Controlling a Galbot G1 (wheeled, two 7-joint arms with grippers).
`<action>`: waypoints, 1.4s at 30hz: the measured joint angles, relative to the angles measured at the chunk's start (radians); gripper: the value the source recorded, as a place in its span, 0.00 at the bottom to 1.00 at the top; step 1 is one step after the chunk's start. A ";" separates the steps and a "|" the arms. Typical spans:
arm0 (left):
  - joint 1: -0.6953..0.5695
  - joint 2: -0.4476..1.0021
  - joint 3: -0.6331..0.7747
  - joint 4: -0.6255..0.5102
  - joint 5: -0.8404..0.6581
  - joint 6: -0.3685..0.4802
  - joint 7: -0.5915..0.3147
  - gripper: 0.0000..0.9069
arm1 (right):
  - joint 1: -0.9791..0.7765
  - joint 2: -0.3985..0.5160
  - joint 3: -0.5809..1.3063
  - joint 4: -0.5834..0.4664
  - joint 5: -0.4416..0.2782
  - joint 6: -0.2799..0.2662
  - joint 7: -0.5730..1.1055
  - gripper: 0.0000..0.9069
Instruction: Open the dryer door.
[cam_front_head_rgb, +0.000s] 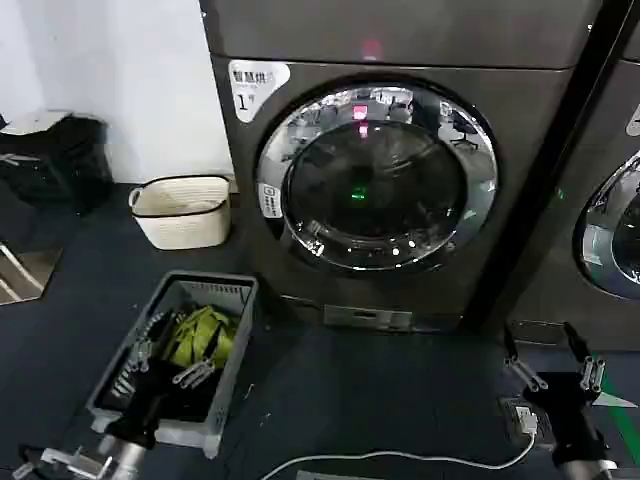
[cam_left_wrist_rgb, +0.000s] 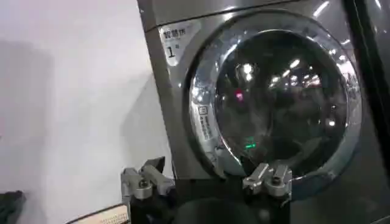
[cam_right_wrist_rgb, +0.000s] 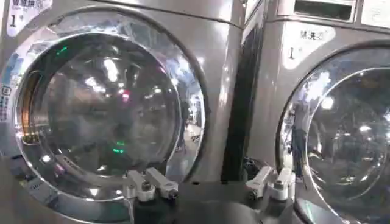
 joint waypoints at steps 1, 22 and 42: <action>0.000 0.000 0.000 -0.001 0.000 0.000 0.000 1.00 | 0.007 -0.010 0.006 -0.003 0.002 -0.006 -0.002 1.00; 0.060 -0.003 -0.032 -0.087 -0.021 -0.009 0.003 1.00 | 0.323 -0.437 -0.134 -0.228 0.359 -0.015 -0.109 1.00; 0.093 -0.028 -0.040 -0.133 -0.014 -0.011 0.012 1.00 | 0.811 -0.658 -0.510 -0.537 0.511 0.047 -0.283 1.00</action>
